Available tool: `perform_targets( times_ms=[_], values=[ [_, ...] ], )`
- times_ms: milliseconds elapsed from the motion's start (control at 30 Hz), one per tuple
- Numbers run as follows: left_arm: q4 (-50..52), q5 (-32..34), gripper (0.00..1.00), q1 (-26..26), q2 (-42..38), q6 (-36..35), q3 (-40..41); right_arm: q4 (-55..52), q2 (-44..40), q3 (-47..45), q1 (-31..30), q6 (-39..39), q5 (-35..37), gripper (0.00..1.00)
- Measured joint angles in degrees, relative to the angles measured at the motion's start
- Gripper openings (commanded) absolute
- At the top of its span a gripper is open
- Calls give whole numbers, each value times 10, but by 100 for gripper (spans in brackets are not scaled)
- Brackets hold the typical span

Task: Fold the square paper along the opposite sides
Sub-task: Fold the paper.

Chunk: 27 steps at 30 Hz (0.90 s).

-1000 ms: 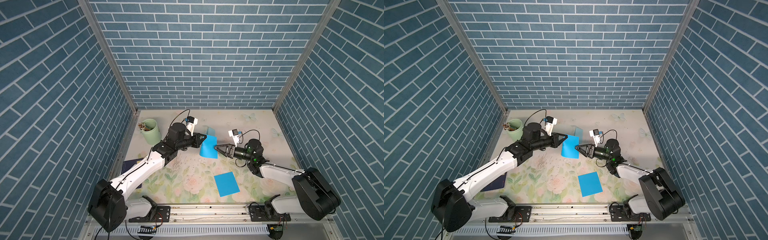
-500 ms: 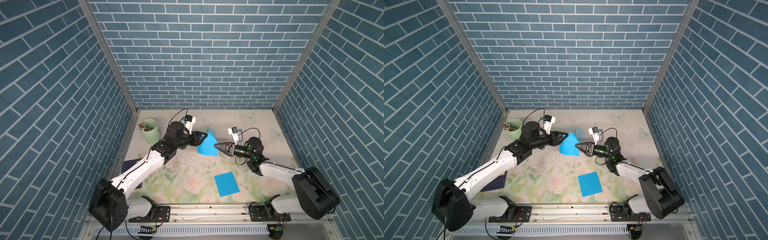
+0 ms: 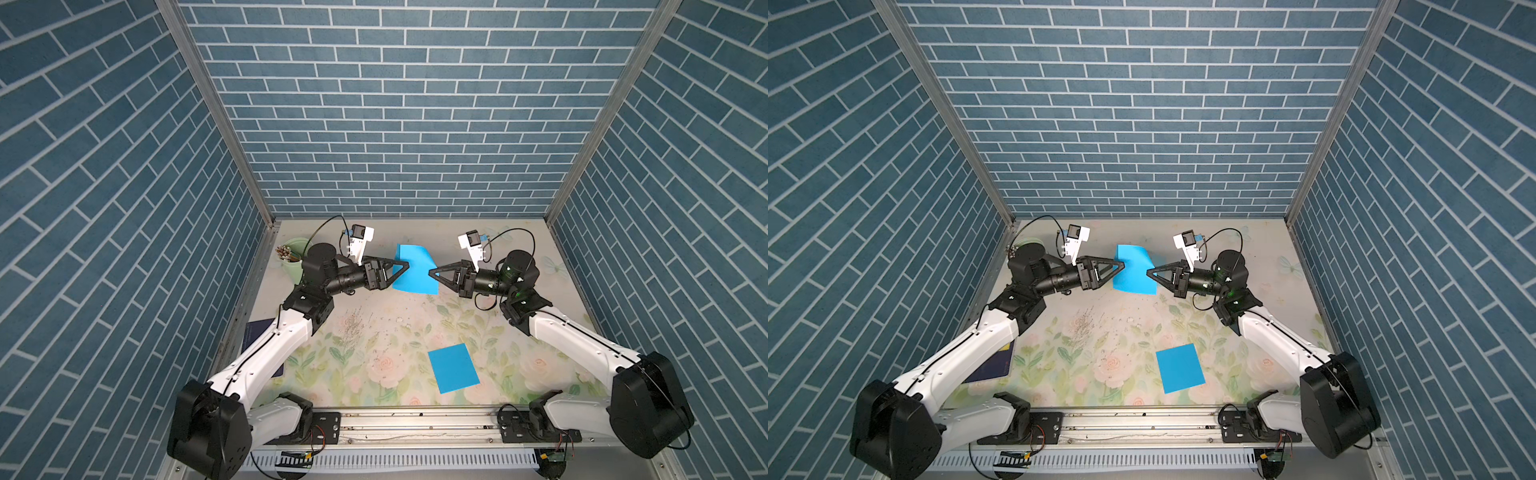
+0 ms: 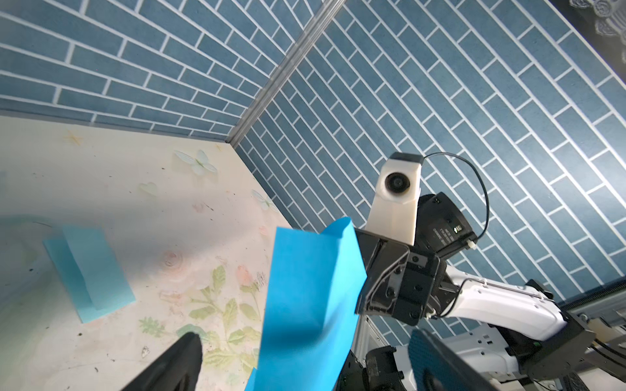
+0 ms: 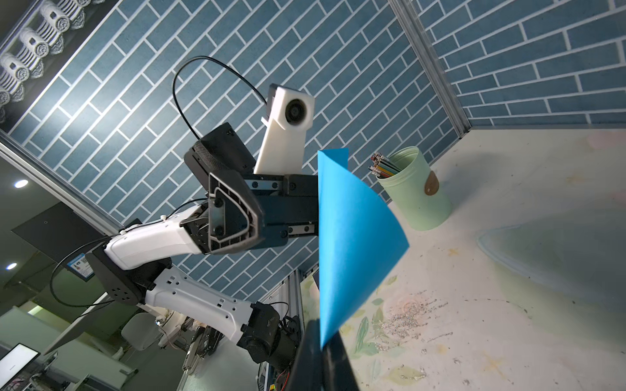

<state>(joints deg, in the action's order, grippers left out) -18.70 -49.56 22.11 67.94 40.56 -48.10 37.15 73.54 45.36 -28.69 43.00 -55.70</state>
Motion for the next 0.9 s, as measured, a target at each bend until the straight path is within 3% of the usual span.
perform_targets(
  times_ms=[100, 233, 533, 700, 900],
  values=[
    [-26, -23, 94, 0, 0, 13, 14, -14, 9, 20, 2, -10, -6, 0],
    [-46, -40, 66, 0, -11, 23, 22, -30, 27, 33, 10, -22, -11, 0],
    [-31, -28, 18, 0, -41, -5, 21, -83, 34, 38, 31, -45, -12, 0],
    [-11, -3, 15, 0, -40, -17, 19, -93, 34, 38, 32, -46, -12, 0],
    [0, 16, 29, 0, -34, -20, 19, -93, 34, 38, 32, -45, -17, 0]
  ],
)
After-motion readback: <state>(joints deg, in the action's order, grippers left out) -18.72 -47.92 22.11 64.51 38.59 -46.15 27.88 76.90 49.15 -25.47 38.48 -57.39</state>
